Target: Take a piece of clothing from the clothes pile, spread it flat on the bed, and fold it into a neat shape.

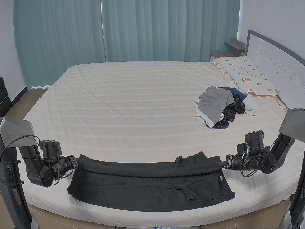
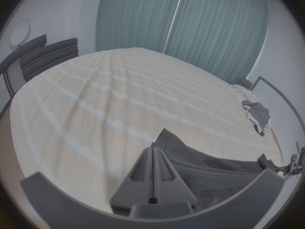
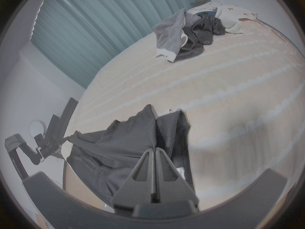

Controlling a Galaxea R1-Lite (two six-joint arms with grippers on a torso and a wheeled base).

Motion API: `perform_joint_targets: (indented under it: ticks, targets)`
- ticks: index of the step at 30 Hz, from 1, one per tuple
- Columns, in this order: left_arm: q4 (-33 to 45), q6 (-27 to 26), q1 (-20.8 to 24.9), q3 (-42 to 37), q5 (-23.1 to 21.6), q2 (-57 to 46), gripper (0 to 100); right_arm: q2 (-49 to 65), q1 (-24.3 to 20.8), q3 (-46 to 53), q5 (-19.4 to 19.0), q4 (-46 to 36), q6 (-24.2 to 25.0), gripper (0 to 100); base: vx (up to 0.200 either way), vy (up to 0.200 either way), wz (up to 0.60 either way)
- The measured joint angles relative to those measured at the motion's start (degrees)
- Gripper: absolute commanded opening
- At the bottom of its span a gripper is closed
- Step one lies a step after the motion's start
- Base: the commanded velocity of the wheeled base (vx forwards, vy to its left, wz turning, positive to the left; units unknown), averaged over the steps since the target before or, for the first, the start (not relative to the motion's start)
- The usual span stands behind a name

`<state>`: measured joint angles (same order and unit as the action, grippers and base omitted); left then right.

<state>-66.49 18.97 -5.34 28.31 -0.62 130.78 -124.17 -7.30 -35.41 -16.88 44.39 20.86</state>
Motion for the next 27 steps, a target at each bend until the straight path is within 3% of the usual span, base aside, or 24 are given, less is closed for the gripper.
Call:
perform_joint_targets:
  ticks: [18,19,20,21,27]
  targets:
    - [-0.5,-0.8,1.4,-5.9,-0.1,1.4,0,-1.3,-1.8,4.6,0.5,-0.6,-1.2,0,0.0,0.0,0.0]
    - [-0.5,-0.8,1.4,-6.0,-0.1,1.4,0,-1.4,-1.9,4.8,0.6,-0.5,-1.2,100,0.0,0.0,0.0]
    - [-0.5,-0.8,1.4,-6.3,-0.1,1.4,0,-1.3,-1.9,5.1,0.6,-0.5,-1.2,100,0.0,0.0,0.0]
    - [-0.5,-0.8,1.4,-6.4,-0.1,1.4,100,-1.4,-1.9,5.2,0.6,-0.4,-1.2,100,0.0,0.0,0.0]
    - [-0.5,-0.6,1.4,-7.5,-0.1,1.1,100,-0.9,-2.0,5.5,0.7,0.0,-0.7,100,0.0,0.0,0.0]
